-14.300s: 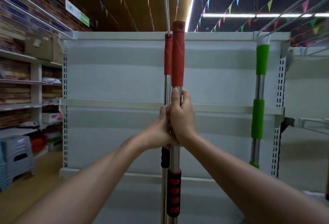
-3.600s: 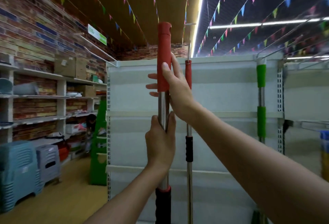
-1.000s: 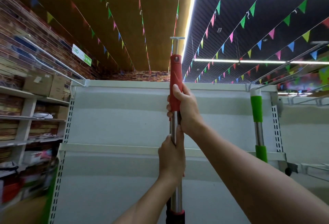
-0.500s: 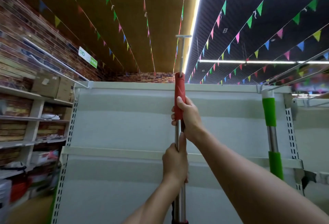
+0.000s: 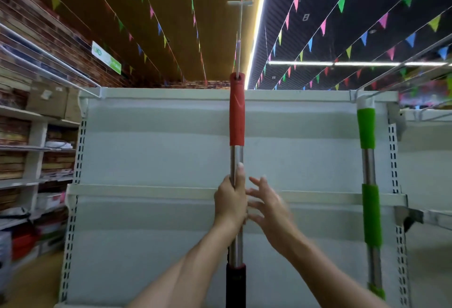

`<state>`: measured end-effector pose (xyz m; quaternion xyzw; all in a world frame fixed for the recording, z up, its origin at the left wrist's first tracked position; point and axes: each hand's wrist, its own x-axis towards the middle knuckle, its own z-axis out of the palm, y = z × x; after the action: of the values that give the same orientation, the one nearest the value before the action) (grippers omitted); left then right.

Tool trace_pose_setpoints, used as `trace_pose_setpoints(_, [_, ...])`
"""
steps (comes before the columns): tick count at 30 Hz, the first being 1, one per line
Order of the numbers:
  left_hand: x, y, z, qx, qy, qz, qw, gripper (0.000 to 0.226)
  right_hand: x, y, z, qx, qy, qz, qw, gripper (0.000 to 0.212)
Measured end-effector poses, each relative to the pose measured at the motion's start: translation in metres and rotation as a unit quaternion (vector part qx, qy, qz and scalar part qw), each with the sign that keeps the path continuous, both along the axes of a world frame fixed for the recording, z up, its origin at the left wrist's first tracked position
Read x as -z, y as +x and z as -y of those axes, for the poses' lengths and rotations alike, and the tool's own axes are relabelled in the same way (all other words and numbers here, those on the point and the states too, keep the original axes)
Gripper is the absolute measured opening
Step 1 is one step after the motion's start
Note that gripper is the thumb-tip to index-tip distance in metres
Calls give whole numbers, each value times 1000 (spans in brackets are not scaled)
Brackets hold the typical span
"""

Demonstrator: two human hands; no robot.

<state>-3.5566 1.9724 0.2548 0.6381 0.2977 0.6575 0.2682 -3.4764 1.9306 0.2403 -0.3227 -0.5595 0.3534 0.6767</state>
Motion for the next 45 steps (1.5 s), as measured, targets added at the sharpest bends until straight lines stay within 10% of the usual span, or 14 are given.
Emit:
trace_pose_setpoints(17, [-13, -9, -12, 48, 2, -79, 996, 26, 65, -10, -12, 11, -88, 142, 986, 12])
trace_pose_setpoints(24, [-35, -34, 1, -16, 63, -185, 981, 67, 59, -13, -18, 108, -44, 212, 970, 59])
trace_pose_setpoints(45, [-43, -28, -14, -32, 35, -239, 970, 90, 61, 0, -41, 129, -42, 233, 963, 55])
